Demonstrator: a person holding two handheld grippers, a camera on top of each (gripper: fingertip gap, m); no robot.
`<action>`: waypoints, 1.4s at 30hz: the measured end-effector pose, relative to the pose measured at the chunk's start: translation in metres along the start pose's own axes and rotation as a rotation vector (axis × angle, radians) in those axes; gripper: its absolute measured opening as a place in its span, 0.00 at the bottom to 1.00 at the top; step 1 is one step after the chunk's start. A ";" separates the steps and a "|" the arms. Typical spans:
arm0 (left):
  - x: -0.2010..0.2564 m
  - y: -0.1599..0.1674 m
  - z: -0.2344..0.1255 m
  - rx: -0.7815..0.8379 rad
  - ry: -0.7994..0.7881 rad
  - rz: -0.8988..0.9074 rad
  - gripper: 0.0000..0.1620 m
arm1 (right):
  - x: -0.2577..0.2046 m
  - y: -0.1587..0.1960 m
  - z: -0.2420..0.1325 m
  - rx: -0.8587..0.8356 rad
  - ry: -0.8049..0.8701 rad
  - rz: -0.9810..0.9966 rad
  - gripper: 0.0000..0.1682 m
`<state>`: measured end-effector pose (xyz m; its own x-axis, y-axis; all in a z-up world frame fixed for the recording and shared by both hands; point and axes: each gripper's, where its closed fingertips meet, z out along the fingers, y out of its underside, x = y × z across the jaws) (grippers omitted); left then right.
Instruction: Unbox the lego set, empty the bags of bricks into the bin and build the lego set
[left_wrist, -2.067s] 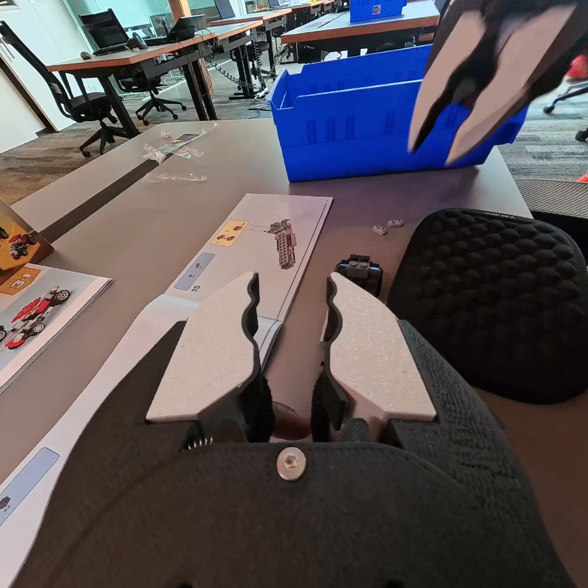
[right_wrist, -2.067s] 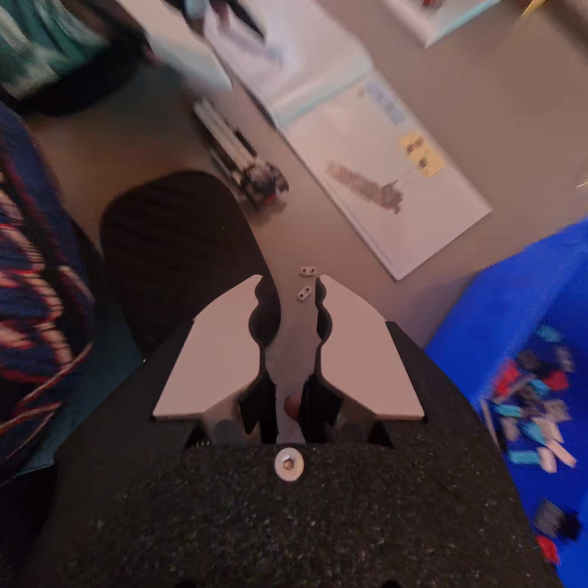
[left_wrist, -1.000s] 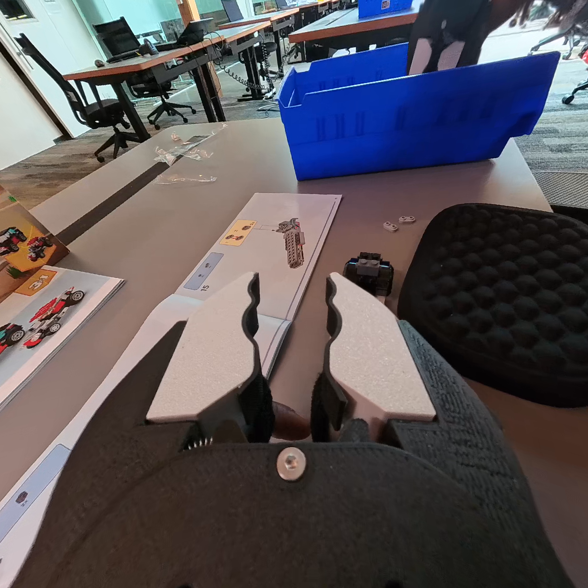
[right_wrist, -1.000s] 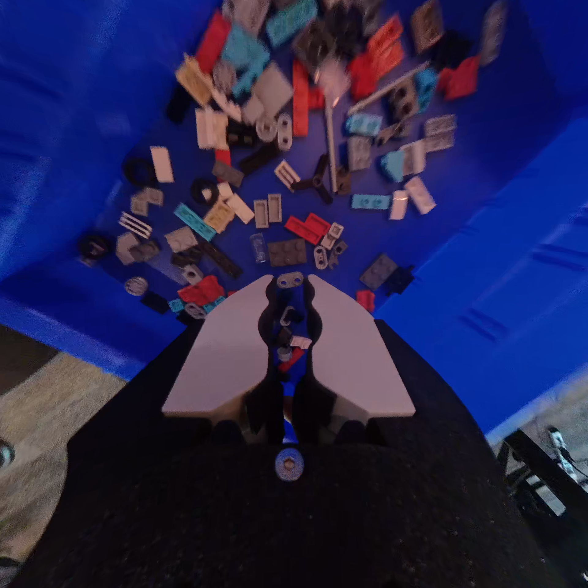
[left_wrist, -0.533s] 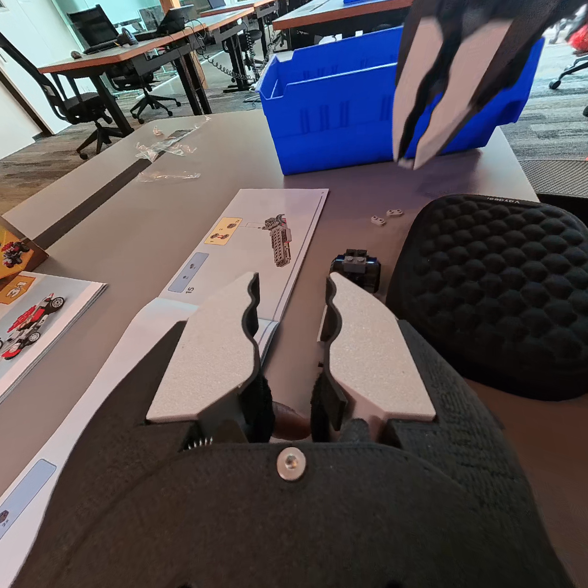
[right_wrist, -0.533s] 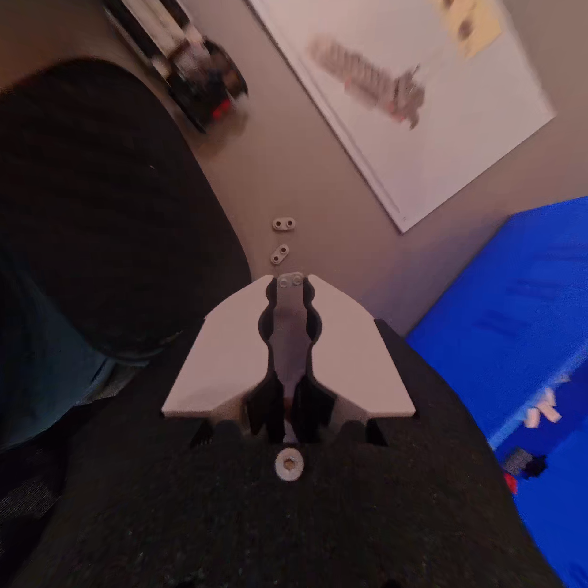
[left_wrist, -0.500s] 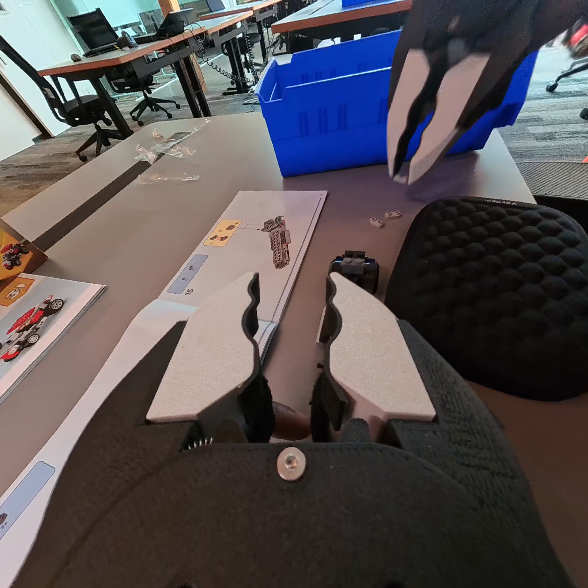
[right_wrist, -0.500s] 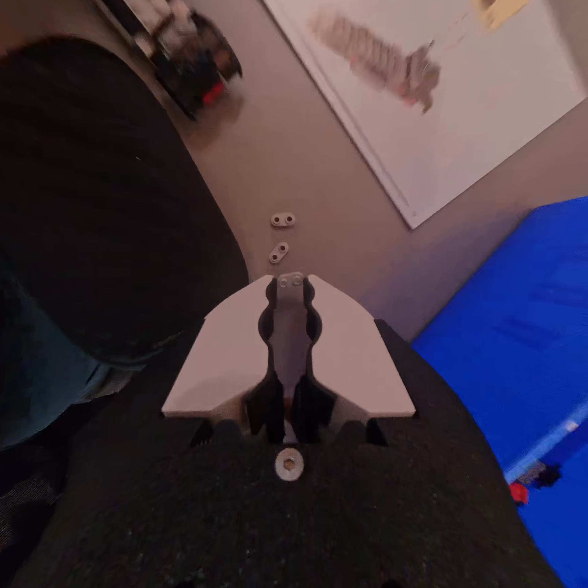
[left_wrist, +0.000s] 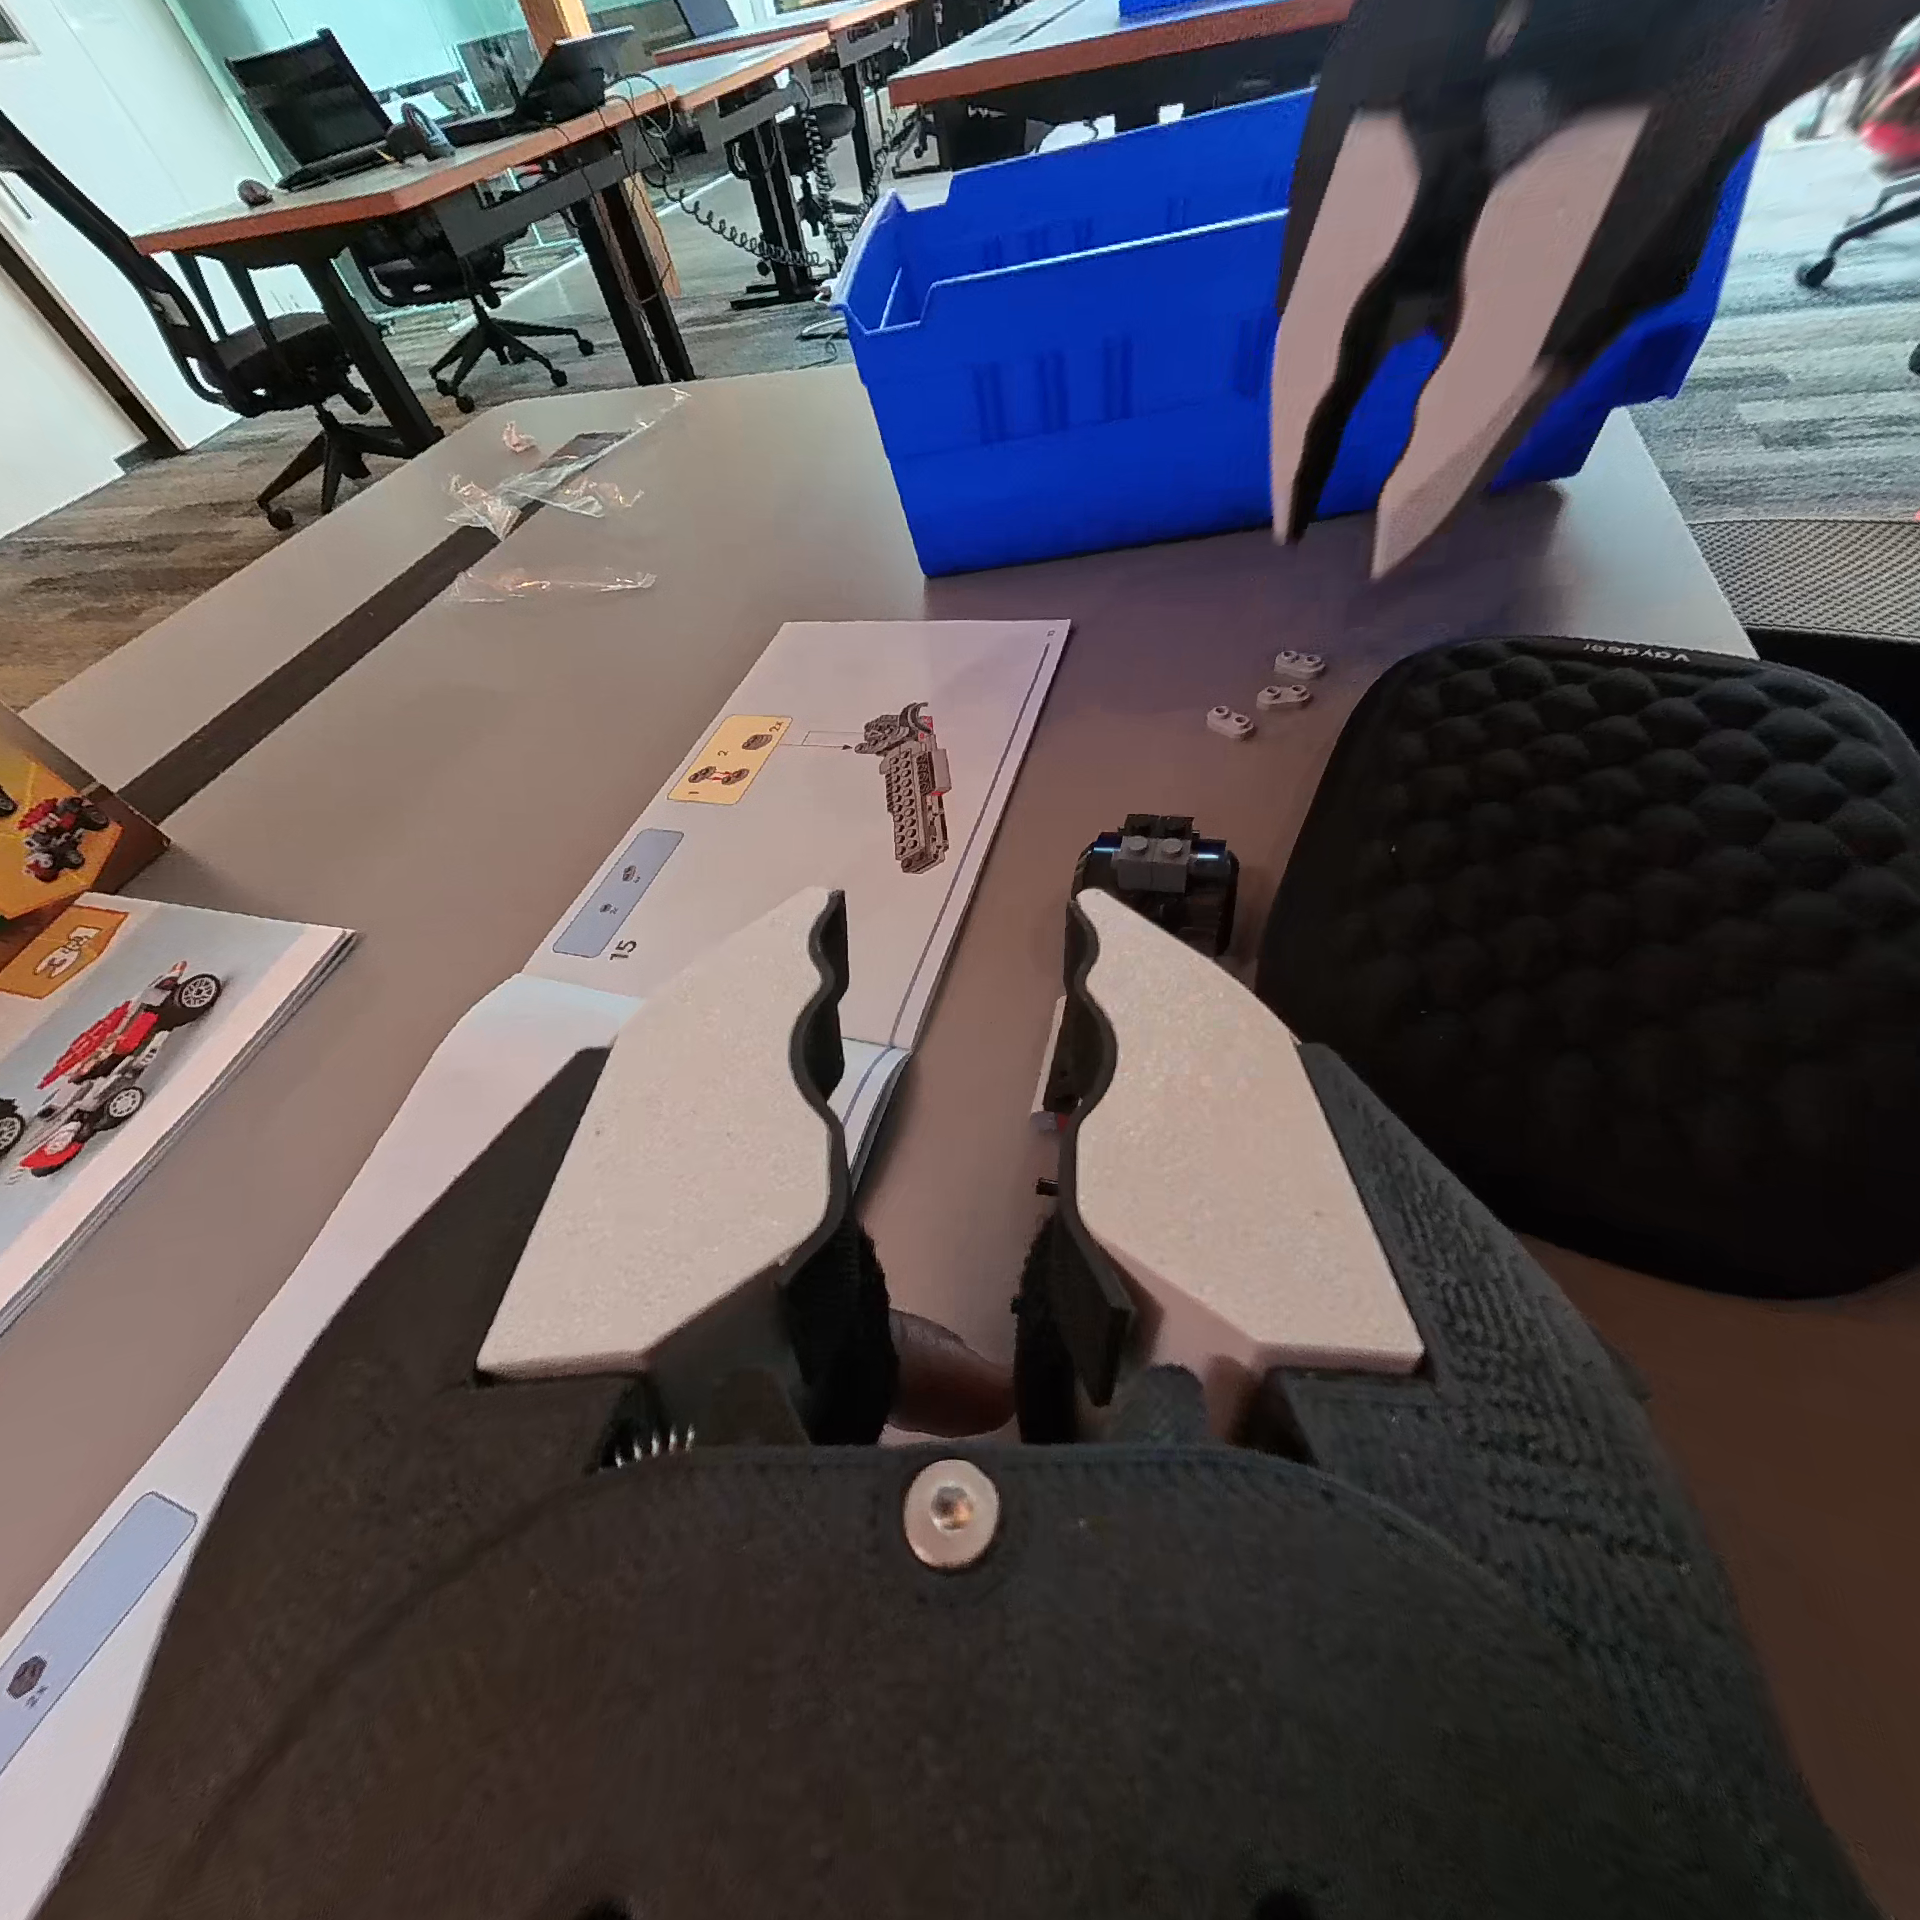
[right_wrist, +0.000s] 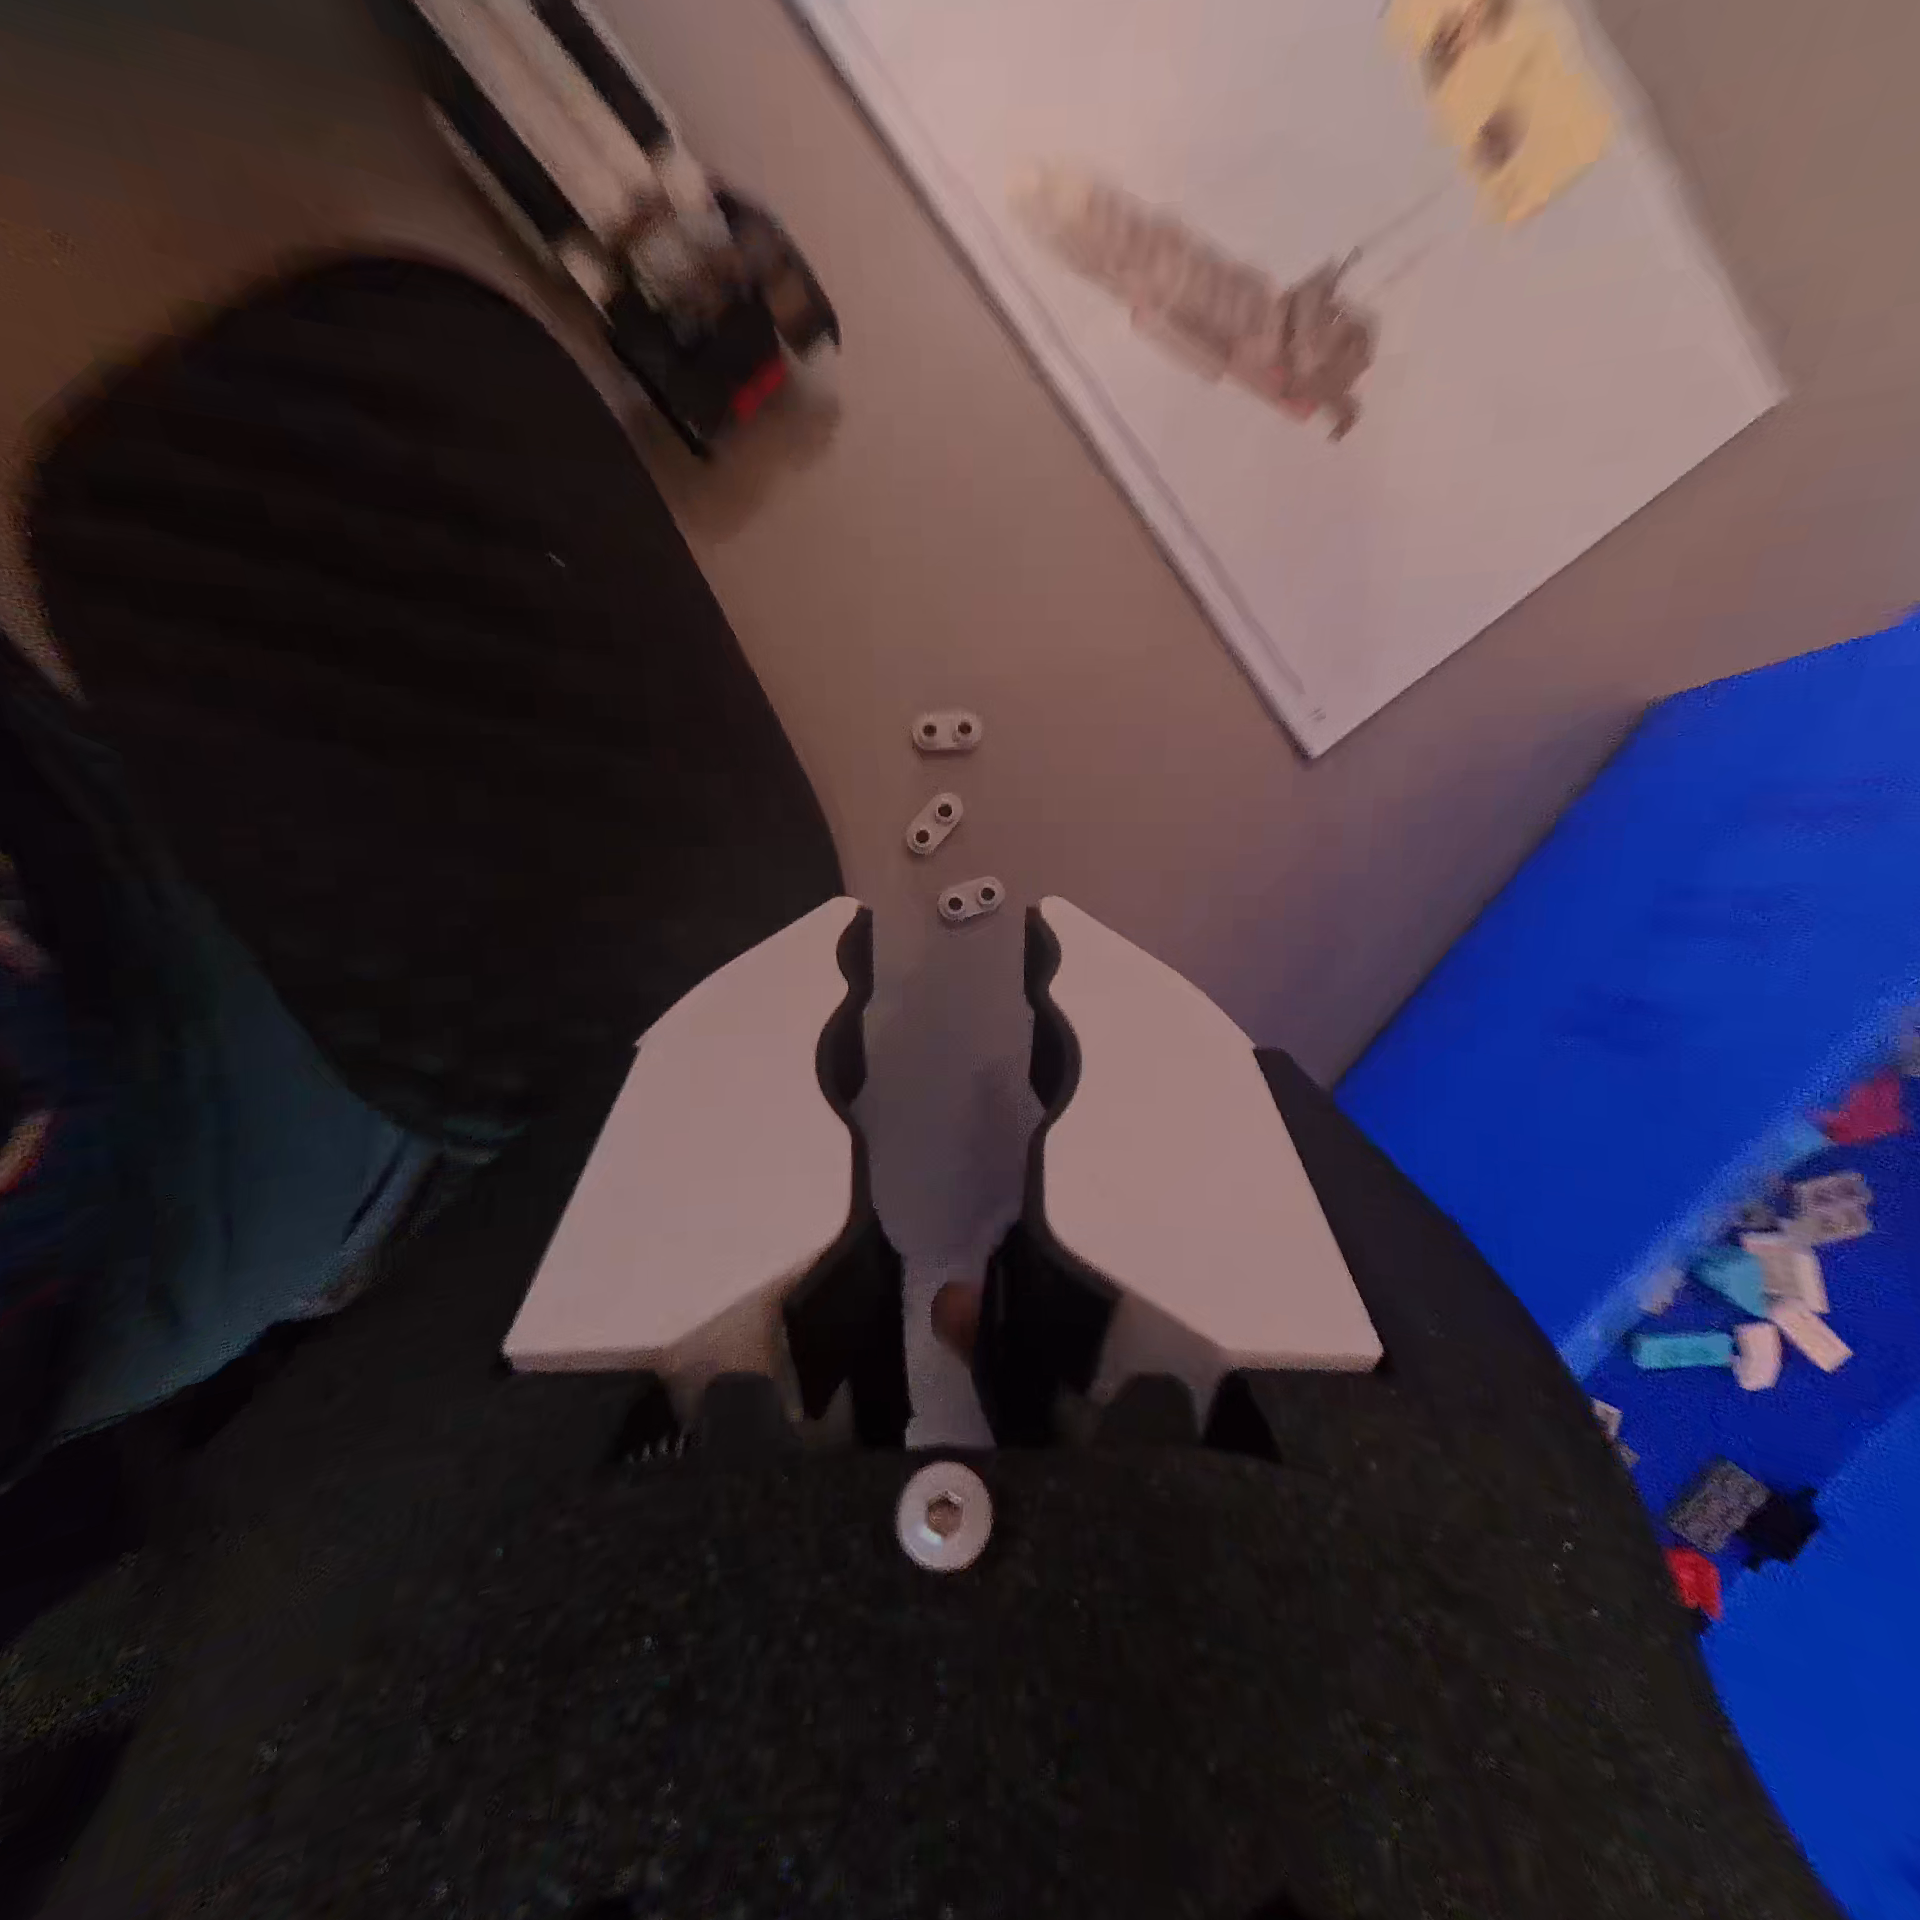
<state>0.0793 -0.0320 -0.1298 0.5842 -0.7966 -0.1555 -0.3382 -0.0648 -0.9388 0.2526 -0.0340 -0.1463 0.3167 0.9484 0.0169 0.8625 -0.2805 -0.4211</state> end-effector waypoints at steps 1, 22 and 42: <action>-0.001 0.001 0.000 -0.001 -0.002 -0.002 0.24 | 0.001 -0.008 -0.019 0.085 0.008 0.006 0.17; -0.017 -0.020 -0.013 0.185 -0.009 -0.103 0.25 | 0.115 0.180 -0.089 0.040 0.256 0.381 0.17; -0.023 -0.024 -0.015 0.262 0.017 -0.132 0.25 | 0.160 0.163 -0.029 0.060 0.281 0.738 0.15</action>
<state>0.0627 -0.0215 -0.0987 0.5976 -0.8014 -0.0239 -0.0572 -0.0129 -0.9983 0.4551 0.0679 -0.1853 0.8933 0.4452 -0.0611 0.3703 -0.8064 -0.4611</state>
